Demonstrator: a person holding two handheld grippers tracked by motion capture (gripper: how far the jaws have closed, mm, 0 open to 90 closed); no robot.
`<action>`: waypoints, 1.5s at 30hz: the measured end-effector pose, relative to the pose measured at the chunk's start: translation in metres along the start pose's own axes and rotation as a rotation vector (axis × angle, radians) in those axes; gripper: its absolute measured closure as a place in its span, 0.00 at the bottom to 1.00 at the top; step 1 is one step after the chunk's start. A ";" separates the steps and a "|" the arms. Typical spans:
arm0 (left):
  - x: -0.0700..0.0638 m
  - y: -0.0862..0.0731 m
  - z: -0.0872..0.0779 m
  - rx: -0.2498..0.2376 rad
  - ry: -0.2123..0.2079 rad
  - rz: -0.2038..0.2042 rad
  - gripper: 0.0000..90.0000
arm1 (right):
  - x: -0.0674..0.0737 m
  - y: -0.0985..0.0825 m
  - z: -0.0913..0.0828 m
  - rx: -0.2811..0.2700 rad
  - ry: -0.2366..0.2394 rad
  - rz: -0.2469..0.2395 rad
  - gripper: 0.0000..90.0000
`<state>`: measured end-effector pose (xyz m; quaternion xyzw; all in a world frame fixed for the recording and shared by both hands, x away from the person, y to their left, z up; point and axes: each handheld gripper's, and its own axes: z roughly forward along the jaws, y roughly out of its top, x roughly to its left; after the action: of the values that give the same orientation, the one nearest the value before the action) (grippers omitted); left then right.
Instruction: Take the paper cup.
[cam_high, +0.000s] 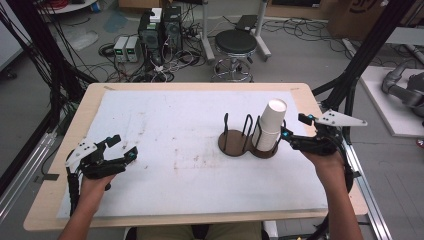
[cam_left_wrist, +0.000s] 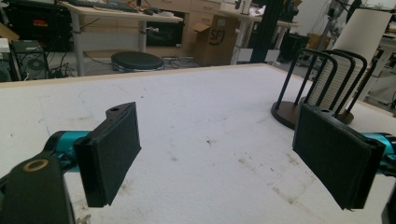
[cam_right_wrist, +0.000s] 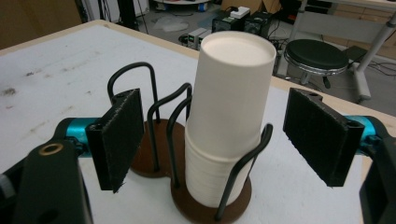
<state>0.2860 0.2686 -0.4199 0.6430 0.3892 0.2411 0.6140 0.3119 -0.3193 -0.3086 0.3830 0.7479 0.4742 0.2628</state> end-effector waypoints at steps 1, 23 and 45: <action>0.000 0.000 0.000 -0.002 0.000 0.000 0.16 | -0.002 0.004 0.004 0.007 -0.001 0.002 0.23; 0.003 -0.001 0.001 -0.002 -0.005 -0.014 0.16 | -0.015 0.033 0.063 0.139 -0.020 0.027 0.23; 0.004 -0.002 0.002 0.002 -0.011 -0.018 0.17 | -0.017 0.044 0.060 0.116 0.001 0.014 0.38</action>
<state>0.2895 0.2704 -0.4226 0.6414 0.3918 0.2316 0.6176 0.3810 -0.2916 -0.2931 0.4025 0.7715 0.4321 0.2367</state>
